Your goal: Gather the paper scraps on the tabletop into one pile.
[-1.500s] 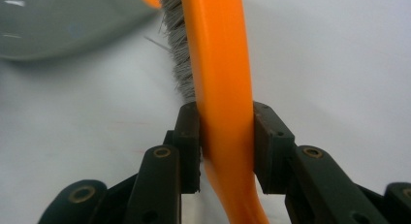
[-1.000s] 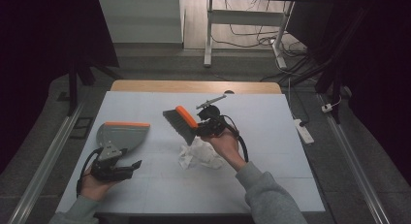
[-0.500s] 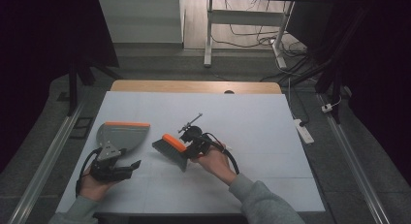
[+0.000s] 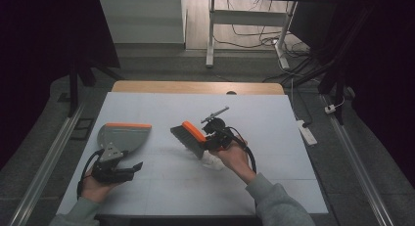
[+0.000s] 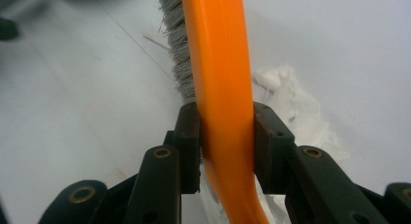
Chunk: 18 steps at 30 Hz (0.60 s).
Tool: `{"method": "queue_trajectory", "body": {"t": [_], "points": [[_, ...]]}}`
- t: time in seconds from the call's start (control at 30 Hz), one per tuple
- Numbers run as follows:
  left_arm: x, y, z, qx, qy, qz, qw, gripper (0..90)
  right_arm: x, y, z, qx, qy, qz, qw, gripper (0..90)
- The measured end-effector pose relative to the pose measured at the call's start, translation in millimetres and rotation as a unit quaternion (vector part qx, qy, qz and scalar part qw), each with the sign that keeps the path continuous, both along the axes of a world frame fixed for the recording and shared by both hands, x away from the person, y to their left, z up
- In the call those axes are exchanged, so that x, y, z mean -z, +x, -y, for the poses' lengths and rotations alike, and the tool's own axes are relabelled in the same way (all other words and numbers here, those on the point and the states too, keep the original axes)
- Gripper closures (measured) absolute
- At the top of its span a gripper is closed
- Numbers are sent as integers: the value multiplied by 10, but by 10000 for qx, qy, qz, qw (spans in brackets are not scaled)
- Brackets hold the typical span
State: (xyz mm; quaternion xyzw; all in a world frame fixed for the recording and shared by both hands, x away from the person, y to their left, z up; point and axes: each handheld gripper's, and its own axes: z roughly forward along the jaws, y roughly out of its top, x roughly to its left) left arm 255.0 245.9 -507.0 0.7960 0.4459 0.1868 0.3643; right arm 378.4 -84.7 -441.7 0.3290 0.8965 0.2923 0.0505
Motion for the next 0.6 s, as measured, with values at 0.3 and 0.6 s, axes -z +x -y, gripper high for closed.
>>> {"method": "queue_trajectory", "body": {"t": [0.3, 0.6], "points": [[-5, -5, 2, -2, -1, 12, 10000, 293, -269, -83, 292, 37, 432, 247, 9988, 672], [-1, -1, 13, -5, 8, 3, 10000, 293, -221, -106, 597, 38, 341, 566, 9978, 672]]}}
